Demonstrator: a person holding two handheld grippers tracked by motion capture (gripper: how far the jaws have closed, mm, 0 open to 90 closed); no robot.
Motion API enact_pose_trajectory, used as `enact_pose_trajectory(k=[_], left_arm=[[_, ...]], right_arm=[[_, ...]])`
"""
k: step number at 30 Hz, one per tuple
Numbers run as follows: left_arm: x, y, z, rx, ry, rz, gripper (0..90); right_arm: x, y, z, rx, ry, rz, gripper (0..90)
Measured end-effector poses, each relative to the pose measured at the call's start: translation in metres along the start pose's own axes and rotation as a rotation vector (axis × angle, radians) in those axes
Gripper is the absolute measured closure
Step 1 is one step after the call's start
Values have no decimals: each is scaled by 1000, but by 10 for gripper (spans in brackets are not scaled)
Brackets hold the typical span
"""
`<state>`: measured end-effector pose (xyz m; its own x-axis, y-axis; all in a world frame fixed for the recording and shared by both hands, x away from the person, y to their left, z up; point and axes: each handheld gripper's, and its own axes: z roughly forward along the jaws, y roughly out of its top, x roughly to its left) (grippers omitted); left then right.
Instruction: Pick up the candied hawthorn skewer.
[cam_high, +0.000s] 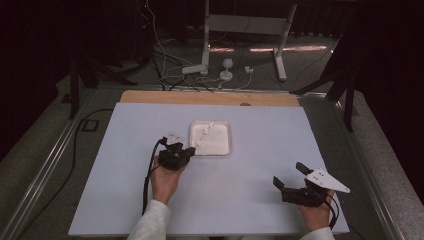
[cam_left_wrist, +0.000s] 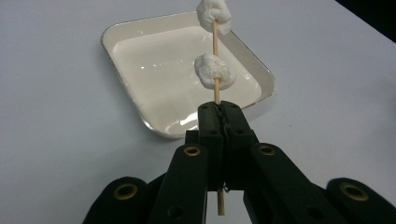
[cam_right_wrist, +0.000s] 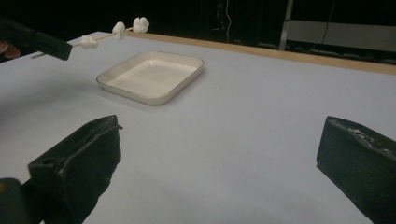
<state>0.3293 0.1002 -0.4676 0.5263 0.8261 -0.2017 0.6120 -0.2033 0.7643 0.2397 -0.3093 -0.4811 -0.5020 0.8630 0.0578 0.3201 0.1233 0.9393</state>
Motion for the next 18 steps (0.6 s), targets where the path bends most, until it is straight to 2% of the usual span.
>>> enact_pose_trajectory(k=[7, 11, 18], left_arm=[[4, -10, -22, -46, -3, -3, 896], [4, -14, -33, -56, 0, 18, 896], [6, -21, -46, -70, -11, 45, 896]], right_arm=[[4, 24, 11, -15, 12, -6, 0], [8, 41, 24, -19, 16, -35, 0], [15, 68, 47, -10, 18, -52, 0]])
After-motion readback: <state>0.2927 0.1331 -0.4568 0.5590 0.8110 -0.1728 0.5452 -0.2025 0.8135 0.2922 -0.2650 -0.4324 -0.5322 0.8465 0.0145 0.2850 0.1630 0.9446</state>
